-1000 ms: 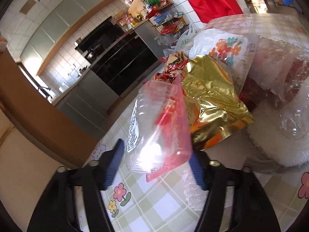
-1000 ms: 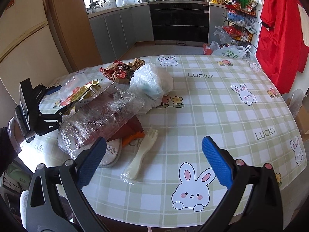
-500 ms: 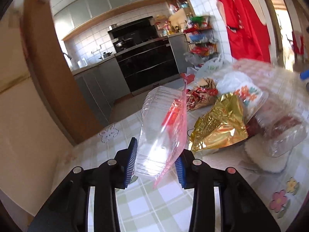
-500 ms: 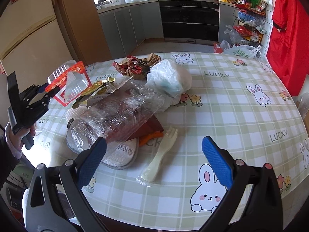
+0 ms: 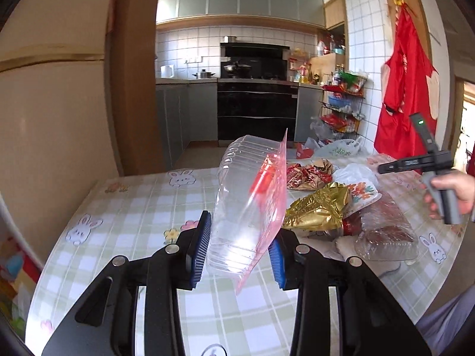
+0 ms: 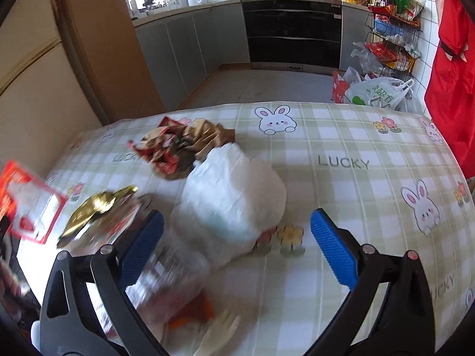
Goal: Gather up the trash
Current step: 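Grasp the white plastic bag with the right tool, then carry the white bag over the pink bucket and open the right tool while the left tool holds the package, then lower the clear package into the pink bucket and open the left tool, then move both tools back toward the trash pile on the table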
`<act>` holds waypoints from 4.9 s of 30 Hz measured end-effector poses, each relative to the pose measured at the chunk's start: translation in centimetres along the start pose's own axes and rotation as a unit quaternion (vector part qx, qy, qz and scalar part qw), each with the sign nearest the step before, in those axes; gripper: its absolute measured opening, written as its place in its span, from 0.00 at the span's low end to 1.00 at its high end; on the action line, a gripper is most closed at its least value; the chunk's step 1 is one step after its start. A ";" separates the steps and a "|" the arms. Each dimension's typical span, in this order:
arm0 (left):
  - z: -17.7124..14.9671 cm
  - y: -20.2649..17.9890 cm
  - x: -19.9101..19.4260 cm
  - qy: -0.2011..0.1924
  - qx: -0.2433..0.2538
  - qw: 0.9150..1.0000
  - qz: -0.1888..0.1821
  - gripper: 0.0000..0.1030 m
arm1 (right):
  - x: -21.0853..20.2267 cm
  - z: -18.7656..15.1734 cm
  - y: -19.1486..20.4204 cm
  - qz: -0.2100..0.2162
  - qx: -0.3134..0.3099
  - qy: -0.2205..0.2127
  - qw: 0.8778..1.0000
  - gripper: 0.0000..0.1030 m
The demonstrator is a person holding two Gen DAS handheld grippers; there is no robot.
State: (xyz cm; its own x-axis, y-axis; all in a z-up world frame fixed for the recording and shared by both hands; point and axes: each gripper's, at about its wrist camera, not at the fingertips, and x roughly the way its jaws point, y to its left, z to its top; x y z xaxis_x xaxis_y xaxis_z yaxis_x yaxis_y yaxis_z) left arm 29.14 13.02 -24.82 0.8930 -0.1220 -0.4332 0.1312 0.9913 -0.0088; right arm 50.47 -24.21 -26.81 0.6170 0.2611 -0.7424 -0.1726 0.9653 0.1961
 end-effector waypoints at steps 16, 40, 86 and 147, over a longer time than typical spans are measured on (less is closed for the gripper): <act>-1.7 2.1 -1.9 0.024 -0.067 0.997 0.004 0.31 | 5.0 1.4 -0.5 -0.005 0.039 0.064 0.997 0.54; 2.2 -3.3 -10.9 -0.021 -0.073 0.997 -0.018 0.31 | -17.0 -3.7 -3.3 0.033 0.117 -0.140 0.983 0.51; -4.1 -10.7 -23.7 -0.018 -0.072 0.996 -0.051 0.31 | -21.8 -29.6 12.0 0.088 0.004 -0.010 0.996 0.60; -5.2 -14.0 -20.0 0.045 -0.057 0.993 -0.094 0.94 | -27.1 -27.2 4.3 0.035 0.088 -0.086 0.992 0.95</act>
State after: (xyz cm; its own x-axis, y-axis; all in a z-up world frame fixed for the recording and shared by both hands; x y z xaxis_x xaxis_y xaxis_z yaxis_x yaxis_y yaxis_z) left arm 7.21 1.80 -20.75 0.8146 -0.3051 -0.4933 0.2372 0.9513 -0.1968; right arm 12.13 -27.34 -23.32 0.7328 0.3095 -0.6060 -0.0924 0.9276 0.3620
